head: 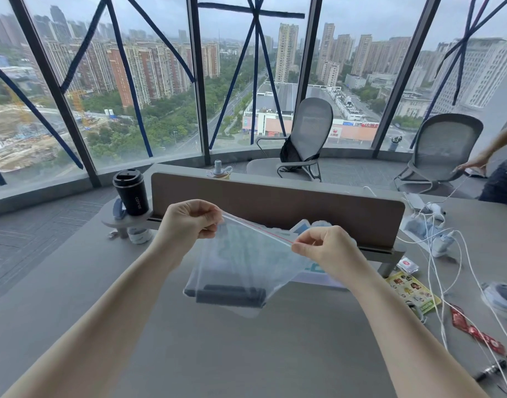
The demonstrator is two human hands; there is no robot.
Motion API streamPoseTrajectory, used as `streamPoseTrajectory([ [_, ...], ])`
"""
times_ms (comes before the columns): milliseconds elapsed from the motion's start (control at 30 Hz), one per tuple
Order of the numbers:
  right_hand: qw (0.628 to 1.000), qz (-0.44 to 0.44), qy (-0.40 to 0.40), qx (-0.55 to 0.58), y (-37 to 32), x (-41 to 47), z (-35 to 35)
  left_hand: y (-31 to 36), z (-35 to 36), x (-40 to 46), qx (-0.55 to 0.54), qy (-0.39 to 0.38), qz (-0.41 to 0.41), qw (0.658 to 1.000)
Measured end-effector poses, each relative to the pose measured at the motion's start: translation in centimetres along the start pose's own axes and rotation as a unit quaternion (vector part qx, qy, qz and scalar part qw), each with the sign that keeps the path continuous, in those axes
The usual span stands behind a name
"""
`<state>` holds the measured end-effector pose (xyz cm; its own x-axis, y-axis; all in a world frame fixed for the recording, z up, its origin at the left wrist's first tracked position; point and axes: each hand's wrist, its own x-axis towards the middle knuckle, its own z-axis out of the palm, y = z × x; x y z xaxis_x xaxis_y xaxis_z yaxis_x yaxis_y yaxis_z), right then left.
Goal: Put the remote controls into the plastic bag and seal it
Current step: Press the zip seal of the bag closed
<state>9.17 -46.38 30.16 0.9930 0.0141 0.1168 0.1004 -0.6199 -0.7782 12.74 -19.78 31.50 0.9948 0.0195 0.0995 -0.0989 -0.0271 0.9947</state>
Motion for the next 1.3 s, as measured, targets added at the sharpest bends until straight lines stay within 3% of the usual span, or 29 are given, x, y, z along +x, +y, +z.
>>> streamPoseTrajectory([
  [233, 0.995, -0.026, -0.050, -0.081, 0.5, 0.3, 1.0, -0.4, -0.6, 0.0, 0.011, -0.005, 0.002, 1.000],
  [800, 0.977, -0.058, 0.043, -0.201, 0.9, 0.4, 1.3, -1.1, -1.5, 0.4, -0.012, 0.011, 0.000, 1.000],
  [933, 0.972, -0.103, 0.086, -0.194, -0.3, 0.6, 1.0, -1.8, -1.8, 0.5, -0.026, 0.051, 0.001, 0.998],
  [1300, 0.979, -0.045, 0.073, -0.184, 0.3, 1.1, 1.4, -2.2, -2.0, 0.8, -0.046, 0.030, 0.006, 0.998],
])
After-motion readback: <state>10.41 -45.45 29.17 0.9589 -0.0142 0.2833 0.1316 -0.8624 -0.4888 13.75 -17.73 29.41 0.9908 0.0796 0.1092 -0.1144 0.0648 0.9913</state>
